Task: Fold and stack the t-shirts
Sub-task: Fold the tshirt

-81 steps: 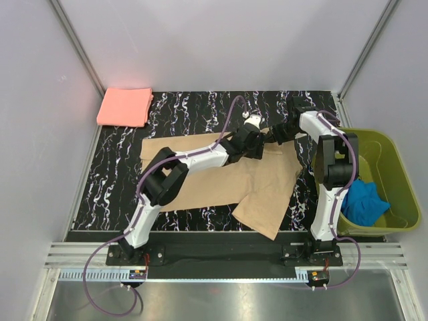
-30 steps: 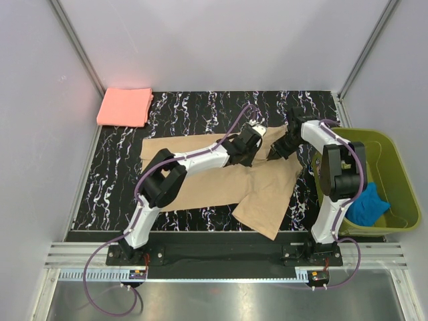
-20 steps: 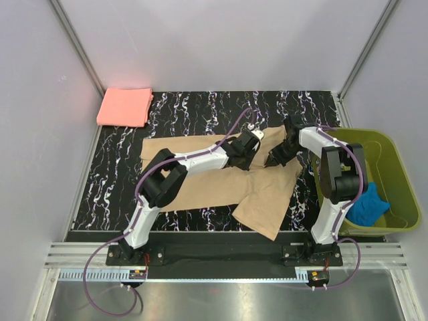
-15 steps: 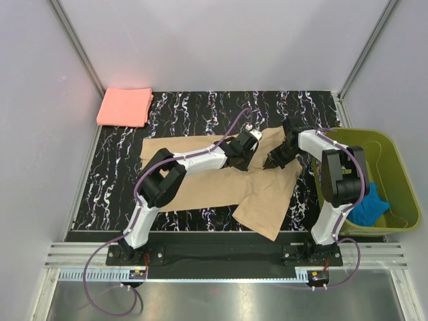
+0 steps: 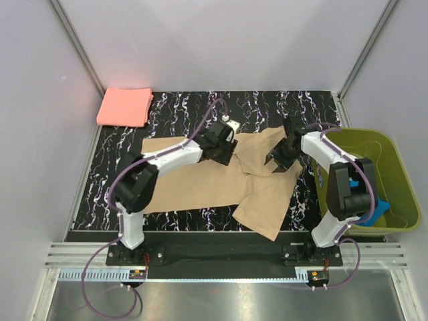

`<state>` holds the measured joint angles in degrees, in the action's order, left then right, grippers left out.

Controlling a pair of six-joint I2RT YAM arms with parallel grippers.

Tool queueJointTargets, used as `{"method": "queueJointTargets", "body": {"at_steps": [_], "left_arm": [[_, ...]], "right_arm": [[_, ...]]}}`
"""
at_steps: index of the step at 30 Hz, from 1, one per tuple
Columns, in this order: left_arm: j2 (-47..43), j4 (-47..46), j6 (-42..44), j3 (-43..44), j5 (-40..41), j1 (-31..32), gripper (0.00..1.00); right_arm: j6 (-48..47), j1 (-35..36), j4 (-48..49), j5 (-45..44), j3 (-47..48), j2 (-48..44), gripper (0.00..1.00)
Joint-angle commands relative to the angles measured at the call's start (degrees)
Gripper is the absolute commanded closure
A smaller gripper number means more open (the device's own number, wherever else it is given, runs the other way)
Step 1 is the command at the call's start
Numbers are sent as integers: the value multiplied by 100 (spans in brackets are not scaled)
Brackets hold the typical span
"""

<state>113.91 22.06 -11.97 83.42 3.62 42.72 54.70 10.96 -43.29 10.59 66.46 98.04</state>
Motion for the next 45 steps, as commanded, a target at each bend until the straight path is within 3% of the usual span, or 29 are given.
{"method": "queueJointTargets", "body": {"at_steps": [1,3,7,14,19,30,36,38,40,42,45], "left_arm": [[-1194,-352,160,-377,-466,-298,52],[-1588,-194,107,-492,-432,-640,53],[-1907,70,-77,-730,-117,-1440,54],[-1723,140,-683,-906,-326,-3118,61],[-1363,131,-842,-827,-845,-3586,63],[-862,140,-930,-862,-854,-4087,64],[-546,298,-1018,-652,-793,-4202,65],[-440,342,-1079,-581,-784,-4228,65],[-283,403,-1150,-546,-775,-4263,66],[-185,465,-1202,-519,-705,-4263,66],[-9,474,-1246,-528,-652,-4263,66]], "right_arm": [[-1530,46,74,-1030,648,-461,47],[-1882,20,153,-1540,1175,-199,39],[-2480,-41,785,-2341,1914,644,35],[-2121,-489,611,-2132,3337,2226,35],[-2551,-578,251,-2473,4059,2816,37],[-2903,-630,392,-2562,4270,3151,57],[-2982,-639,374,-2562,4393,3300,62],[-3017,-639,330,-2780,4542,3388,76],[-2948,-657,120,-3140,4709,3441,100],[-2755,-700,-30,-3676,4745,3432,100],[-2604,-709,-48,-3775,4745,3459,100]]}}
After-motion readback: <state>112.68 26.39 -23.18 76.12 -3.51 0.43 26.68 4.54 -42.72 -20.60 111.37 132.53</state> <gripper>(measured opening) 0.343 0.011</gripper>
